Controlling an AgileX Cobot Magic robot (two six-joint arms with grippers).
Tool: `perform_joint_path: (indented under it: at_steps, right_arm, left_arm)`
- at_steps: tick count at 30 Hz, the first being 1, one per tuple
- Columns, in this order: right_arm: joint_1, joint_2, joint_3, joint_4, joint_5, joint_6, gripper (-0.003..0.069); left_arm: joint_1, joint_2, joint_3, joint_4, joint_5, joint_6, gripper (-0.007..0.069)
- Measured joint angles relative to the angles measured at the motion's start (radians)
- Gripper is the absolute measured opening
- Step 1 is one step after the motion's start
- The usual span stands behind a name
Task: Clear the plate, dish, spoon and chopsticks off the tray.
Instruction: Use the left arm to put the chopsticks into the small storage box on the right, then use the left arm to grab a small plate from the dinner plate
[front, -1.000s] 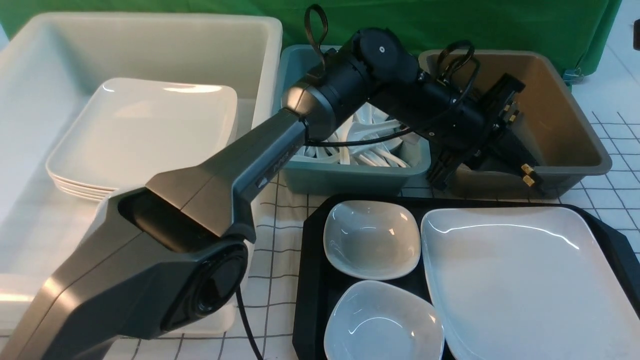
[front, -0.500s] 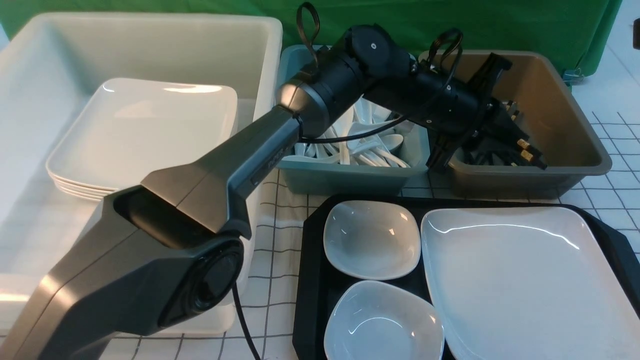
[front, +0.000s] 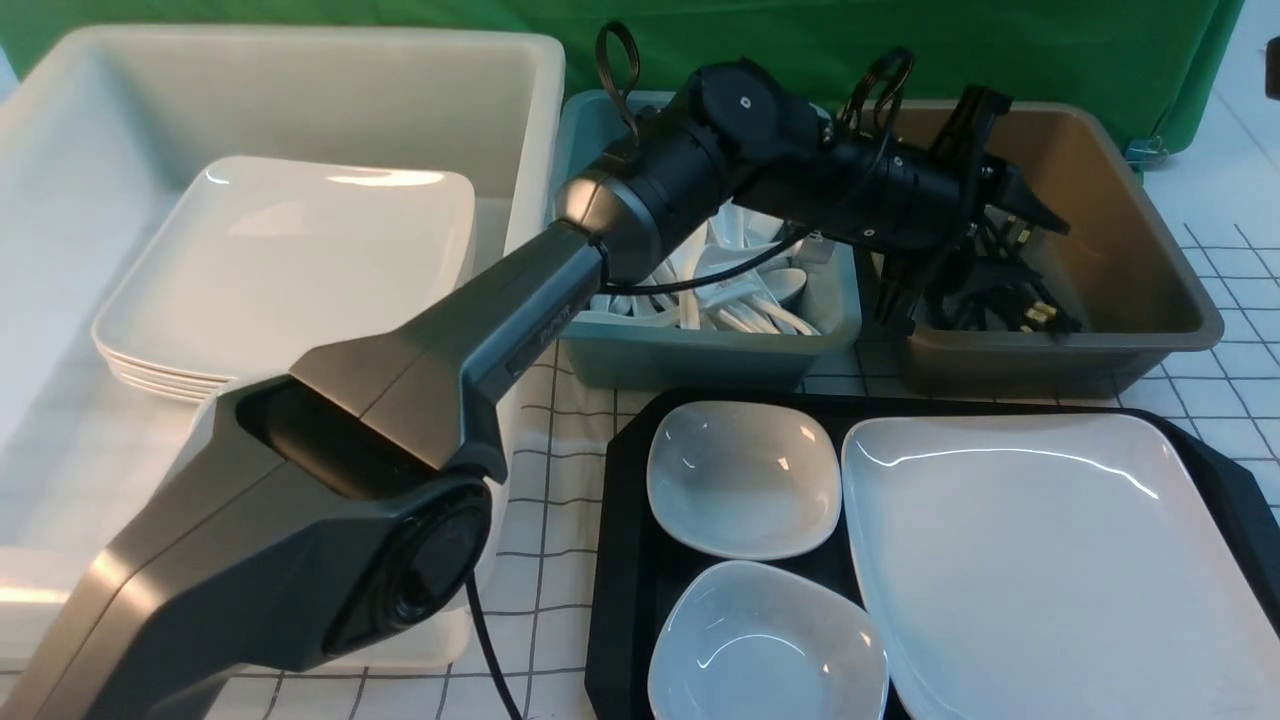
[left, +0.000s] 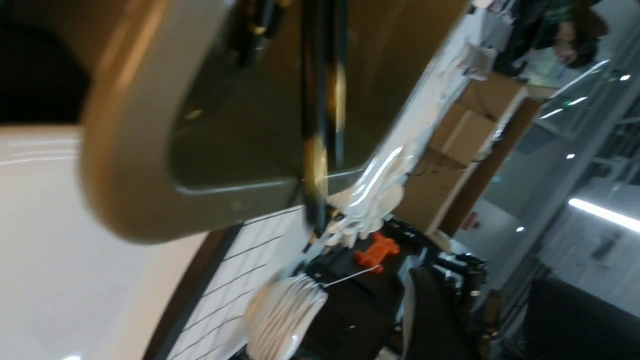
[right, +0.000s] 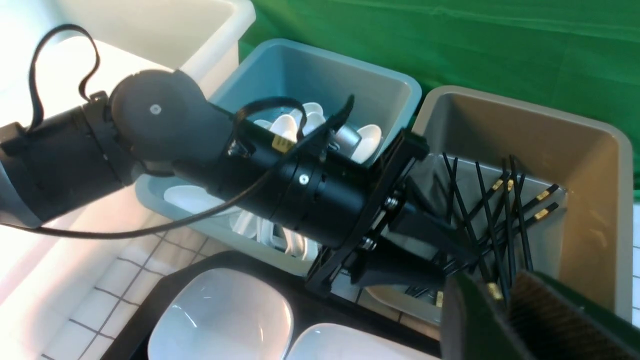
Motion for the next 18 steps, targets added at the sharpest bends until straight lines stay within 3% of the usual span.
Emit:
perform_joint_path:
  at_steps: [6, 10, 13, 18]
  right_arm:
    - [0.000, 0.000, 0.000, -0.001, 0.012, -0.001, 0.0144]
    - [0.000, 0.000, 0.000, -0.001, 0.062, -0.001, 0.0146]
    - [0.000, 0.000, 0.000, -0.001, 0.129, -0.001, 0.0135]
    - [0.000, -0.006, 0.000, 0.002, 0.181, -0.001, 0.0080]
  left_arm:
    - [0.009, 0.000, -0.002, -0.028, -0.013, 0.028, 0.0263]
    - [0.044, 0.006, -0.066, -0.031, 0.088, 0.246, 0.0158]
    - [0.074, 0.007, -0.180, 0.072, 0.257, 0.399, 0.0048]
    - [0.070, -0.041, -0.333, 0.292, 0.350, 0.548, -0.0001]
